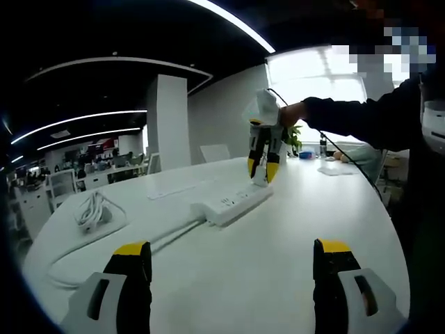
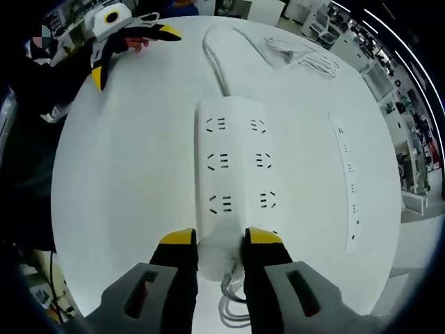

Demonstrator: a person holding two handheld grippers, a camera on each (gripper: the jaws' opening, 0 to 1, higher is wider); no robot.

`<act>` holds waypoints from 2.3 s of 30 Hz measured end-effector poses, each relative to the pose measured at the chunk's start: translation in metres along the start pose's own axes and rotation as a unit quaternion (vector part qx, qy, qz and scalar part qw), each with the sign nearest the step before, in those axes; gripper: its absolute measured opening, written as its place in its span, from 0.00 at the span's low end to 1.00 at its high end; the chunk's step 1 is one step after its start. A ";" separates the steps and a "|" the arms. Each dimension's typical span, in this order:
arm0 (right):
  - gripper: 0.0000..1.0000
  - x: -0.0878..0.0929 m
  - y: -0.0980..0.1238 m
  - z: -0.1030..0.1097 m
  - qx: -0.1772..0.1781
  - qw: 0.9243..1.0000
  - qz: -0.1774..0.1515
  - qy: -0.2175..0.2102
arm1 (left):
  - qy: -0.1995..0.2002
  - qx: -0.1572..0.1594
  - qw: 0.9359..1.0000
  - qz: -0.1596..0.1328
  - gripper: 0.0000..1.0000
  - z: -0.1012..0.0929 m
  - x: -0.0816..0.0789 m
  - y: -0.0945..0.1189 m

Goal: Straighten the power strip on the desk, plug the charger into it

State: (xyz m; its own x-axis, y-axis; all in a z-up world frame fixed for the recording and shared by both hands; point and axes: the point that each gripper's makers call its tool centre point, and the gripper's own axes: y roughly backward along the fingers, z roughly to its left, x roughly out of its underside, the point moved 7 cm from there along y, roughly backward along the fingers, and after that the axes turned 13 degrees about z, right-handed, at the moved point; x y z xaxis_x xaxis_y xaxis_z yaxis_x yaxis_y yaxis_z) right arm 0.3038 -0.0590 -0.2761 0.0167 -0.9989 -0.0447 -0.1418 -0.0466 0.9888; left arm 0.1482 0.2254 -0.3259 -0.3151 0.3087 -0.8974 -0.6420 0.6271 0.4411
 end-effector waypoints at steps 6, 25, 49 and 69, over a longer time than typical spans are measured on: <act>0.23 0.000 0.000 0.001 0.001 1.000 0.003 0.004 | 0.000 -0.004 1.000 0.000 0.99 0.001 0.000 0.004; 0.25 0.002 -0.001 0.005 0.026 1.000 -0.006 0.006 | 0.002 -0.009 1.000 0.005 0.99 -0.002 0.002 0.003; 0.27 0.005 0.000 0.004 0.029 0.999 -0.028 0.016 | 0.008 -0.013 1.000 0.005 0.99 0.001 0.003 0.007; 0.51 0.003 -0.001 0.009 0.024 0.998 -0.062 0.004 | 0.008 -0.015 1.000 0.005 0.99 0.003 0.003 0.007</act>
State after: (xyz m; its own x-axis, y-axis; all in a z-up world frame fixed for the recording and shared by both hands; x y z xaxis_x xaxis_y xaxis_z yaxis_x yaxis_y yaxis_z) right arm 0.2951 -0.0624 -0.2789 0.0455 -0.9854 -0.1639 -0.1850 -0.1696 0.9680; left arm 0.1448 0.2326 -0.3258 -0.3327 0.3025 -0.8932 -0.6588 0.6031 0.4496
